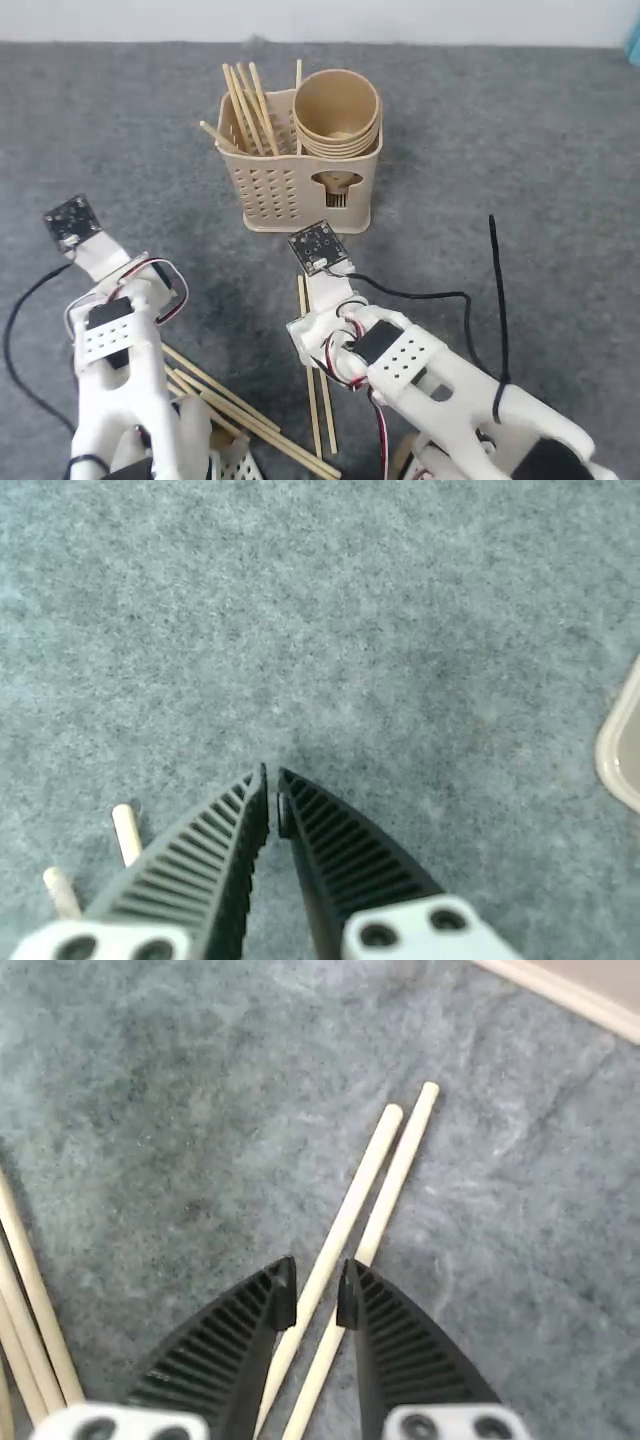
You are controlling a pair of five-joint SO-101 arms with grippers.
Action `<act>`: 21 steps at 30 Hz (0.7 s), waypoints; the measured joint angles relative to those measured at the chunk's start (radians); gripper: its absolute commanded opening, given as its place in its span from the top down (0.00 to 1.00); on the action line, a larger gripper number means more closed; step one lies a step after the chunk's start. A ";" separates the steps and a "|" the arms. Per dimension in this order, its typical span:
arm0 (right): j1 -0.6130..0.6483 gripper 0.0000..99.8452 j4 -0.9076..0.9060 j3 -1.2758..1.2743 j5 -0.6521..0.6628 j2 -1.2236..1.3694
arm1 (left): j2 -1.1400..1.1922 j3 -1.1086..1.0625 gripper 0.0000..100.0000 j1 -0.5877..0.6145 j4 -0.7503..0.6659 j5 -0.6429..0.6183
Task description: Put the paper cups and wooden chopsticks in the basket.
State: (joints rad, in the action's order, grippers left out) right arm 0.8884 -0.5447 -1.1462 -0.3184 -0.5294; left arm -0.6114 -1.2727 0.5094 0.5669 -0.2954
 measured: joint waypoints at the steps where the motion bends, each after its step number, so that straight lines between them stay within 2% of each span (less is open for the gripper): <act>1: 0.000 0.92 0.002 0.000 0.000 0.000 | 0.000 0.000 0.98 0.000 0.000 0.000; 14: -0.029 0.93 0.006 0.153 0.000 0.338 | 0.000 0.000 0.98 0.000 0.000 0.000; 17: -0.029 1.00 0.000 0.187 0.000 0.371 | 0.000 0.000 0.98 0.000 0.000 0.000; 21: -0.029 1.00 -0.021 0.198 0.000 0.377 | 0.000 0.000 0.98 0.000 0.000 0.000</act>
State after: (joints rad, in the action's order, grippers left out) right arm 0.8592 -0.5662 -0.9482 -0.3184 -0.1519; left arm -0.6114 -1.2727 0.5094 0.5669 -0.2954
